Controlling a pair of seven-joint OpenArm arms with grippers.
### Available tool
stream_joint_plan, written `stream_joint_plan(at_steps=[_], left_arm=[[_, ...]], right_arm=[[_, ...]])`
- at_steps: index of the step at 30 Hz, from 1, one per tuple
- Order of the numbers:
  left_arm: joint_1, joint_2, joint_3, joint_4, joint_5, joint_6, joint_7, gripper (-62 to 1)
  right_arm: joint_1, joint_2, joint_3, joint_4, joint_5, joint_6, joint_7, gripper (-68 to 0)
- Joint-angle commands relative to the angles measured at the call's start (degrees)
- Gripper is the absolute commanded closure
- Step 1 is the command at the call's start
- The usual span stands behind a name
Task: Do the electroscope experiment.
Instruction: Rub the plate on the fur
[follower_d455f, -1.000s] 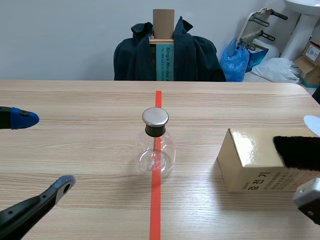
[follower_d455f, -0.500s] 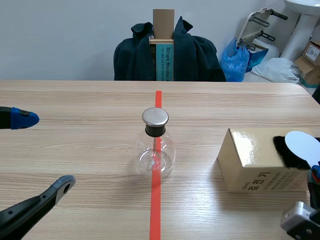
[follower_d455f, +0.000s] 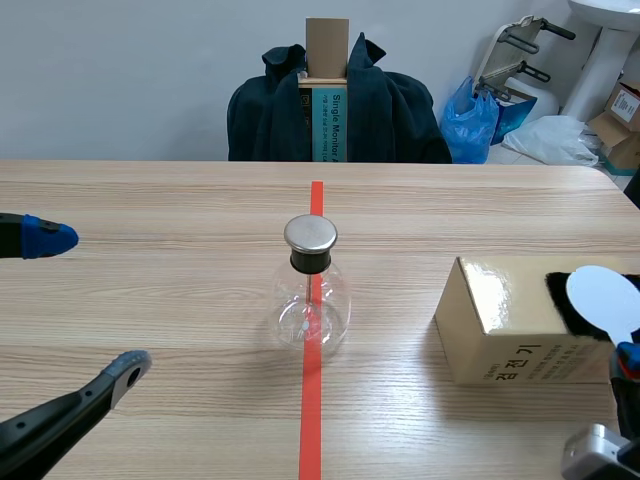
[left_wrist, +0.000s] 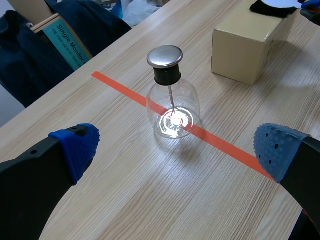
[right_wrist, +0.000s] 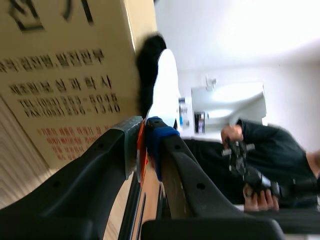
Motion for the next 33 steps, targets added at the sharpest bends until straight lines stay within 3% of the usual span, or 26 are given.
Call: stream_joint_plan(at_steps=[1, 6, 11, 18, 24, 29, 33], left_arm=[[0.0, 0.1, -0.2, 0.2, -0.8, 0.1, -0.9, -62.3], [0.0, 0.1, -0.2, 0.2, -0.8, 0.1, -0.9, -62.3], [0.0, 0.1, -0.2, 0.2, -0.8, 0.1, -0.9, -62.3], [0.0, 0.2, -0.2, 0.2, -0.8, 0.1, -0.9, -62.3], [0.0, 0.4, -0.2, 0.2, -0.8, 0.1, -0.9, -62.3], [0.0, 0.4, -0.2, 0.2, -0.8, 0.1, -0.9, -62.3], [0.0, 0.4, -0.2, 0.2, -0.8, 0.1, -0.9, -62.3]], right_arm=[[0.2, 0.4, 0.2, 0.3, -0.2, -2.3, 0.2, -0.7], [0.5, 0.4, 1.9, 0.4, 1.7, -2.3, -6.7, -0.7], [0.5, 0.4, 2.1, 0.5, -0.4, -2.3, 0.4, -0.7], [0.5, 1.2, 3.3, 1.4, 1.5, -2.3, -3.5, -0.7], [0.5, 1.0, 2.8, 1.4, -2.4, -2.3, 4.2, -0.7], [0.5, 1.1, 3.6, 1.4, -0.4, -2.3, -4.0, -0.7], [0.5, 1.0, 3.0, 1.4, -2.4, -2.3, 0.9, -0.7]])
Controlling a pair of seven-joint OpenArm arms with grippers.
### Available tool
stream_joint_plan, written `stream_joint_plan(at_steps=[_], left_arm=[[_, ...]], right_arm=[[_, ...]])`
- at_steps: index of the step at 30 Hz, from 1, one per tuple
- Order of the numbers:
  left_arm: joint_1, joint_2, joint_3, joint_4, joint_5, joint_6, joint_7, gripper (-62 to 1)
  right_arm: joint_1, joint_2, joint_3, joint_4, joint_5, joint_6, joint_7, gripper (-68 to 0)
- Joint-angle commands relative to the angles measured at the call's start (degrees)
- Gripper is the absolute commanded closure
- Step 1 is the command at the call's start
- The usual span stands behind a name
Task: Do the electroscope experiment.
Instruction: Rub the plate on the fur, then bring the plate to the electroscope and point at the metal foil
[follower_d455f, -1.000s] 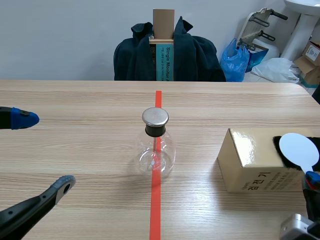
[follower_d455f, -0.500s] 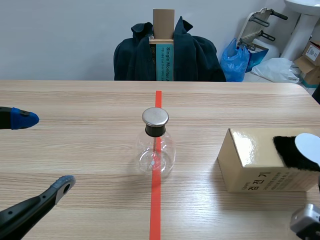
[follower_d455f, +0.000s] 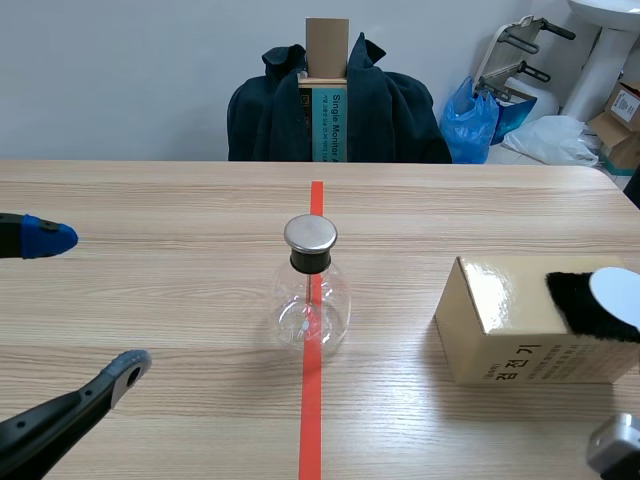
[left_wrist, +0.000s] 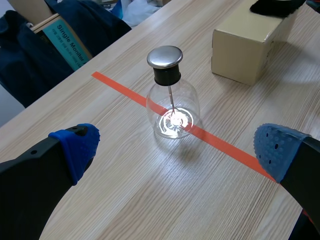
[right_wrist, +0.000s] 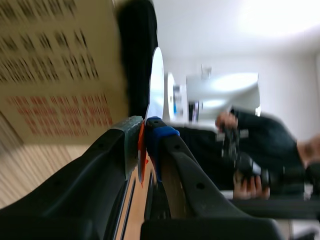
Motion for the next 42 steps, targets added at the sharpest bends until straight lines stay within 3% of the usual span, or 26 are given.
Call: stream_joint_plan(at_steps=[1, 3, 8, 15, 21, 27, 32, 33, 39, 40, 42], left_arm=[[0.0, 0.3, -0.2, 0.2, -0.8, 0.1, -0.9, -62.3], [0.0, 0.3, -0.2, 0.2, -0.8, 0.1, -0.9, -62.3], [0.0, 0.3, -0.2, 0.2, -0.8, 0.1, -0.9, -62.3], [0.0, 0.3, -0.2, 0.2, -0.8, 0.1, -0.9, -62.3], [0.0, 0.3, -0.2, 0.2, -0.8, 0.1, -0.9, -62.3], [0.0, 0.3, -0.2, 0.2, -0.8, 0.1, -0.9, -62.3], [0.0, 0.3, -0.1, 0.2, -0.8, 0.1, -0.8, -62.3], [0.0, 0.3, -0.1, 0.2, -0.8, 0.1, -0.8, -58.6], [0.0, 0.3, -0.1, 0.1, -0.8, 0.1, 0.4, -5.6], [0.0, 0.3, -0.1, 0.0, -0.8, 0.1, 0.5, -1.6], [-0.3, 0.3, -0.1, -0.6, -0.8, 0.1, 0.4, -2.3]], right_arm=[[0.0, 0.4, -0.7, 0.9, -1.3, -2.8, 2.8, -0.7], [0.1, 0.3, -0.7, 0.9, -1.4, -2.8, 3.0, -0.7], [0.1, 0.5, 0.7, 0.9, 0.4, -2.8, -5.5, -0.7], [0.1, -0.1, -0.2, 0.9, -3.9, -2.8, 2.9, -0.7], [0.1, 0.0, 1.3, 0.9, -0.9, -2.8, -5.2, -0.7], [0.1, -0.2, 0.3, 0.9, -5.9, -2.8, 3.7, -0.7], [0.1, -0.2, 1.7, 0.9, -4.4, -2.8, -5.1, -0.7], [0.1, -0.2, 1.8, 0.9, -4.4, -2.8, -5.1, -0.7], [0.1, -0.4, -0.3, 0.9, -6.6, -2.8, 2.0, -0.7], [0.1, -0.4, -0.4, 0.9, -6.4, -2.8, 1.7, -0.7], [0.1, -0.3, -0.3, 1.0, -4.5, -2.8, -0.5, -0.7]])
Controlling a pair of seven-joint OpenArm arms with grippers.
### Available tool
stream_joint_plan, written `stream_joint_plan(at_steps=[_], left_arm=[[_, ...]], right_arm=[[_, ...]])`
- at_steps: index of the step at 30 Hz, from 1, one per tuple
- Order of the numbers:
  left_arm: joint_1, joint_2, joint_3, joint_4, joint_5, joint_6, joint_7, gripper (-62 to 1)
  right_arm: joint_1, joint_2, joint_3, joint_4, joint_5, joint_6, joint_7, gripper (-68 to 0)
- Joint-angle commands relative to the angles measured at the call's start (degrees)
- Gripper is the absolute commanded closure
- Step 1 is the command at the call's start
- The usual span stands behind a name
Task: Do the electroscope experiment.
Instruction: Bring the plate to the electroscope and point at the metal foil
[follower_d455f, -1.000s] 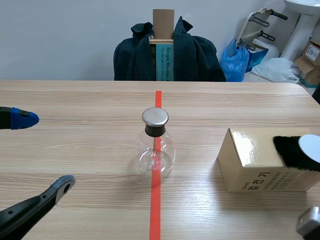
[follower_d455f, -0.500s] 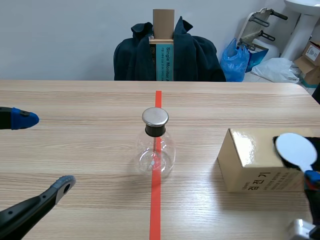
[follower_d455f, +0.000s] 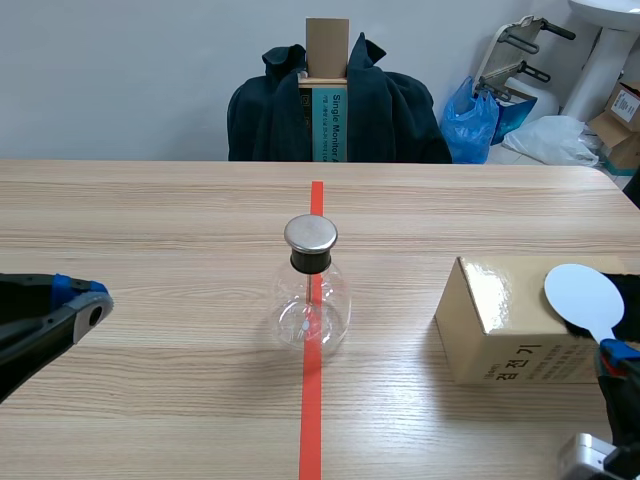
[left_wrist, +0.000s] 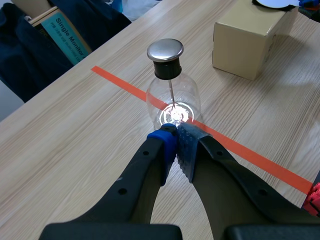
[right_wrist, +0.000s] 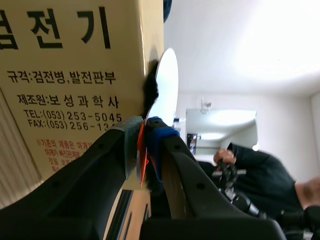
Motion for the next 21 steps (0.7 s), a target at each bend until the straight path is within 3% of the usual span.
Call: stream_joint_plan(at_steps=[1, 9, 11, 14, 21], left_arm=[[-0.6, 0.3, -0.1, -0.8, -0.8, 0.1, -0.9, -2.3], [-8.3, 0.3, 4.1, -10.4, -0.8, -0.1, -3.5, -3.2], [-10.9, 0.3, 6.0, -14.1, -0.8, -1.6, -5.4, -3.2], [-15.3, 0.3, 9.7, -19.5, -0.8, -3.0, -7.8, -3.2], [-27.2, 0.6, 20.4, -31.7, -0.7, -3.0, -13.0, -3.2]], right_arm=[[-0.1, 1.0, 0.5, 0.8, 1.7, -2.4, -2.4, -0.7], [-0.1, 1.1, 0.5, 0.8, 2.0, -2.4, -3.2, -0.7], [-0.1, 1.1, 0.5, 0.8, 2.0, -2.4, -3.2, -0.7], [-0.1, 1.1, 0.5, 0.8, 2.0, -2.4, -3.2, -0.7], [-0.1, 1.3, 0.5, 1.0, 3.1, -2.4, -3.6, -0.7]])
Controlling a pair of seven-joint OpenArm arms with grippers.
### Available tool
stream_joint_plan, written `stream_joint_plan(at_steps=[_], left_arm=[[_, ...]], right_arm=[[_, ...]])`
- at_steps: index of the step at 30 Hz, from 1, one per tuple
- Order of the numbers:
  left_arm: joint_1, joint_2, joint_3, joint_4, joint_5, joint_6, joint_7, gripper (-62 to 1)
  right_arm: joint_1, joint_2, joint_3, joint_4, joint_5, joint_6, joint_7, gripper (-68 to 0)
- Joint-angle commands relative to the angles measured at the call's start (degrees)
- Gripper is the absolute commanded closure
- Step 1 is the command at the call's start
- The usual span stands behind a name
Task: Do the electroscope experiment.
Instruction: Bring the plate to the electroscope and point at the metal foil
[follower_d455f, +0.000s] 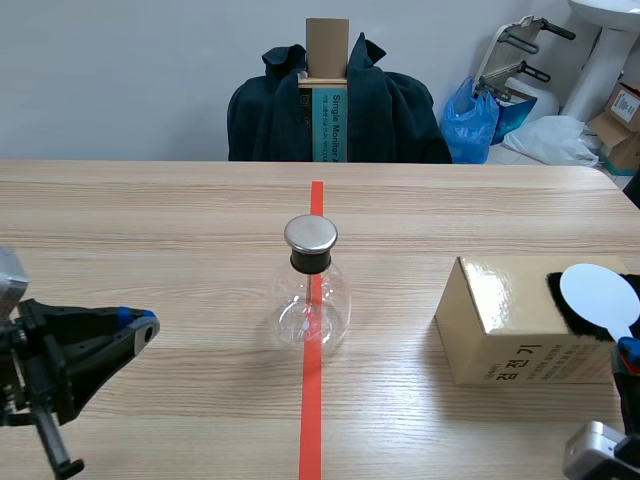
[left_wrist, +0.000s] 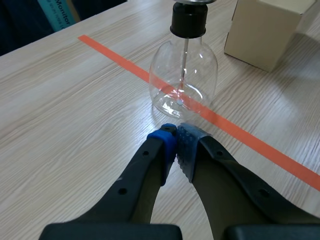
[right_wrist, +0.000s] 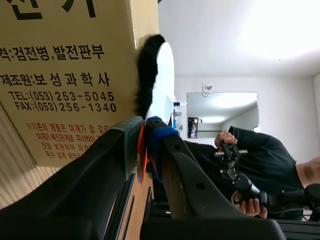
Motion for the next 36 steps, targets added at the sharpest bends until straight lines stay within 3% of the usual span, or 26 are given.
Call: stream_joint_plan(at_steps=[1, 11, 14, 19, 26, 36], left_arm=[[-2.7, 0.8, 1.6, -0.6, -0.6, 0.0, -1.6, -3.2], [-15.7, 5.4, 14.3, -13.2, -0.1, 2.4, -3.1, -3.2], [-18.0, 7.2, 17.2, -15.4, 1.7, 3.7, -3.7, -3.2], [-20.0, 10.2, 20.3, -17.9, 4.5, 6.7, -4.1, -3.2], [-20.9, 12.7, 22.0, -20.2, 4.6, 10.1, -3.9, -3.2], [-20.9, 12.9, 22.0, -20.5, 4.6, 11.2, -3.8, -3.2]], right_arm=[[-0.1, 1.3, 0.5, 1.3, 1.7, -2.4, -1.0, -0.7], [-0.1, 4.7, 4.2, 12.4, 11.3, -2.4, -1.1, -0.7], [0.9, 6.2, 5.5, 17.2, 14.8, -2.4, -1.1, -0.7], [5.5, 9.0, 7.1, 23.8, 21.6, -2.4, -2.1, -0.7], [14.1, 13.8, 7.3, 30.2, 28.6, -2.3, -6.0, -0.7], [23.2, 15.6, 7.3, 30.9, 30.3, 4.0, -7.7, -0.7]])
